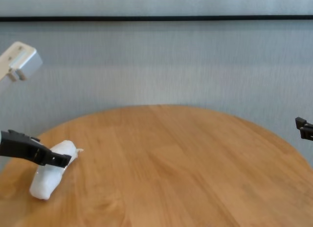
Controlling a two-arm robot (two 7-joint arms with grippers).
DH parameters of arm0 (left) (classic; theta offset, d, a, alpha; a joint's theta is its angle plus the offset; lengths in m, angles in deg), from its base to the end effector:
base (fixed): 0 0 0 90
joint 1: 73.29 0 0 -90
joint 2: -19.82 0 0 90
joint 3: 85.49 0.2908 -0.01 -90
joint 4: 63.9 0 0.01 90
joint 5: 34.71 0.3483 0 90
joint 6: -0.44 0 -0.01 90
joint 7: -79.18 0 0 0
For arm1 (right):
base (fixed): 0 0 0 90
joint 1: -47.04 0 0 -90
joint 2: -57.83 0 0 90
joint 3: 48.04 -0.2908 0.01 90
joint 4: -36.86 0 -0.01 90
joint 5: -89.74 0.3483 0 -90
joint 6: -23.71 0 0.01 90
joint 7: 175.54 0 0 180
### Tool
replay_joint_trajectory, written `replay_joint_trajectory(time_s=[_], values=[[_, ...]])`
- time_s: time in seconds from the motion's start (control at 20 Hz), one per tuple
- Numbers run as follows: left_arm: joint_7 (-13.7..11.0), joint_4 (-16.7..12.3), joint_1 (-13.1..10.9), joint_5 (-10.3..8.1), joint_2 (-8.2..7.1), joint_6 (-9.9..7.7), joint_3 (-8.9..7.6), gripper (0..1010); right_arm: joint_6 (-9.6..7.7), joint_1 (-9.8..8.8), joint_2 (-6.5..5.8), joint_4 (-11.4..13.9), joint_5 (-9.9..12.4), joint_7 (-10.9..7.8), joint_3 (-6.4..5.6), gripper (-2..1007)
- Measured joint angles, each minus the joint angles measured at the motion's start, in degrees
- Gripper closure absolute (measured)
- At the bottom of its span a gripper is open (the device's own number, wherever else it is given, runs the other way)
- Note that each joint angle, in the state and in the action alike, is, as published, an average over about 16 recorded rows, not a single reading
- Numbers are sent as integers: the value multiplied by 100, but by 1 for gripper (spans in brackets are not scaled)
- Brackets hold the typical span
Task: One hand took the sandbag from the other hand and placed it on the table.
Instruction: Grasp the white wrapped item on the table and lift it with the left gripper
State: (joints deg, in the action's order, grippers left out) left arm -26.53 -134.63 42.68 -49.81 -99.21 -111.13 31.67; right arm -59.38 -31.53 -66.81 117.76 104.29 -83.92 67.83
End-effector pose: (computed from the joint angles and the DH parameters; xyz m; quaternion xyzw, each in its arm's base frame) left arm 0.4689 0.0669 -0.2666 0.2840 0.0373 0.5146 0.8082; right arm 0.3955 -0.0726 -0.3105 -0.1414 -0.1324 -0.5799 0.7913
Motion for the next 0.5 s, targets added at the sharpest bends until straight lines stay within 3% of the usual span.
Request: replay_joint_trajectory(time_s=[0.5], values=[[-96, 352, 63, 134, 163, 25, -26, 8, 0, 0, 0, 0, 0, 0, 0, 4]])
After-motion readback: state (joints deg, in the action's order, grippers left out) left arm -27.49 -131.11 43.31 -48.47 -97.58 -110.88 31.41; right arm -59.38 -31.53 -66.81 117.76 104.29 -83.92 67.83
